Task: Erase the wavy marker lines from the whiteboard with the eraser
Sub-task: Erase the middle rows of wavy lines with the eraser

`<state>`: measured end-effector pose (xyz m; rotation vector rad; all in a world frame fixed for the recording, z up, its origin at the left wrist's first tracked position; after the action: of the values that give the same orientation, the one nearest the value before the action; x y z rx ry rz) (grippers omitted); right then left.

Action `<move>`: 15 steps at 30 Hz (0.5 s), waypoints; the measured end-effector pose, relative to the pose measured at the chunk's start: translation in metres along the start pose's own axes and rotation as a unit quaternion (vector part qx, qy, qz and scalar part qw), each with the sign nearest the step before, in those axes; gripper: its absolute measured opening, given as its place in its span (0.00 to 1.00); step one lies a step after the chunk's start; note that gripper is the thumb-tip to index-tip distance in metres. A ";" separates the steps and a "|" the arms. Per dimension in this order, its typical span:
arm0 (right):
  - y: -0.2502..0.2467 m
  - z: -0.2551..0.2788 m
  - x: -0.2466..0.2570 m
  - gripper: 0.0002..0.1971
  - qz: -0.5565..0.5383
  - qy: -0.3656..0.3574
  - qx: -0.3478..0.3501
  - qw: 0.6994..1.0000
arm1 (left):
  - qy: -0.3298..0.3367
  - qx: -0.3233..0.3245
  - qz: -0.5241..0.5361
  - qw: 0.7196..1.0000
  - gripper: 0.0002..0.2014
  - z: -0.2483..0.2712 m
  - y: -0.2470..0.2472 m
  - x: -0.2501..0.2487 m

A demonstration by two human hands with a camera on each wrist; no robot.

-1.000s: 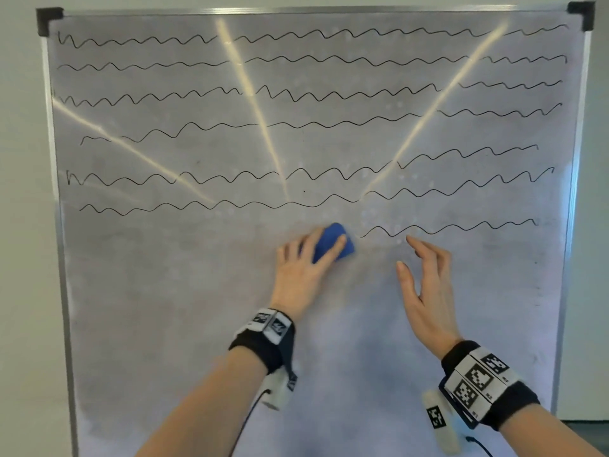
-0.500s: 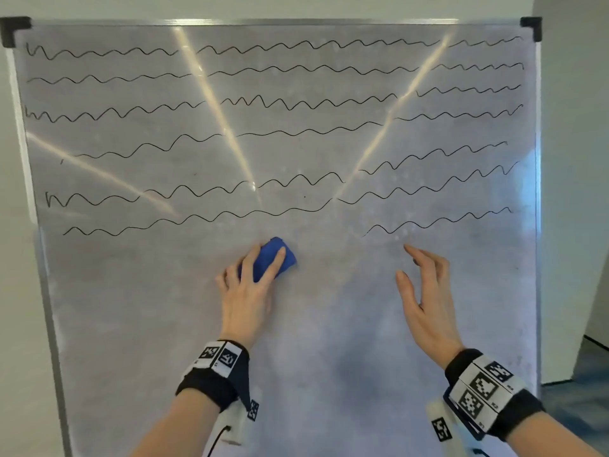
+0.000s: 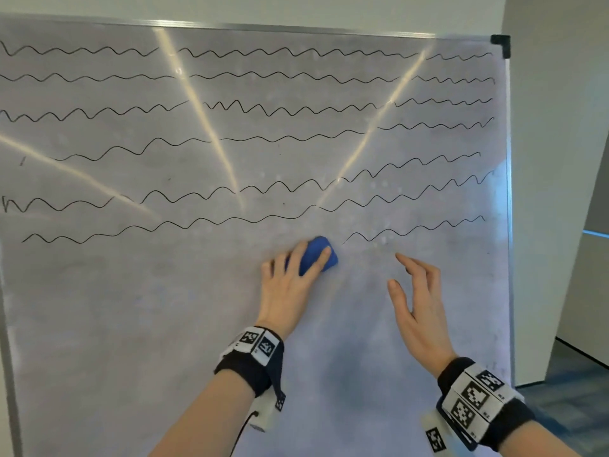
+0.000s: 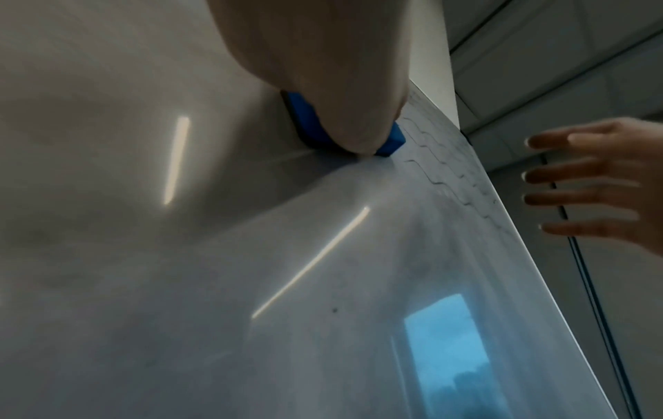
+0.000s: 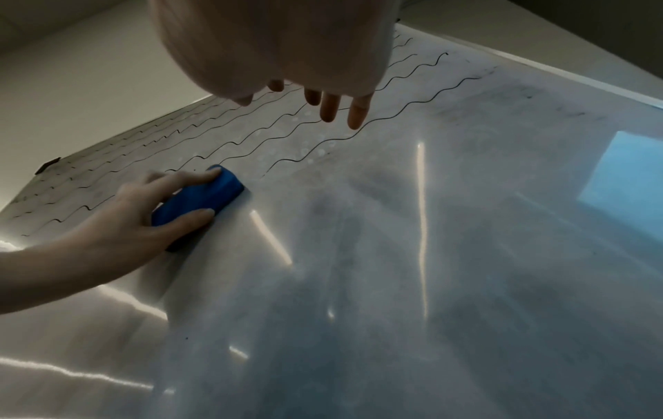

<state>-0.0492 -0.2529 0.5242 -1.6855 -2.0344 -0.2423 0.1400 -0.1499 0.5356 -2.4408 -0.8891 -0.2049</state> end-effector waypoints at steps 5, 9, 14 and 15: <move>-0.004 -0.010 -0.020 0.23 -0.002 -0.010 0.020 1.000 | -0.056 -0.009 -0.001 0.998 0.45 -0.024 0.000 -0.022; -0.011 -0.024 -0.034 0.25 -0.014 -0.023 0.025 0.999 | 0.016 0.004 -0.005 1.000 0.44 -0.040 0.012 -0.082; -0.028 -0.042 -0.051 0.26 -0.042 -0.034 0.038 0.998 | 0.092 -0.014 -0.045 0.995 0.36 -0.041 0.016 -0.103; -0.032 -0.045 -0.056 0.25 -0.041 -0.038 0.036 0.998 | 0.083 -0.022 -0.052 0.995 0.36 -0.040 0.014 -0.092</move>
<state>-0.0623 -0.3279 0.5423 -1.5920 -2.1453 -0.1318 0.0793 -0.2317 0.5350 -2.3789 -0.9462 -0.4626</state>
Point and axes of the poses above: each hand's wrist, its own z-axis away from the middle knuckle, its own y-axis out of the palm, x = y × z, the point moved 7 cm from there along -z, towards the middle knuckle, and after that the axes turned 9 degrees about -z, right-handed, at the moved point
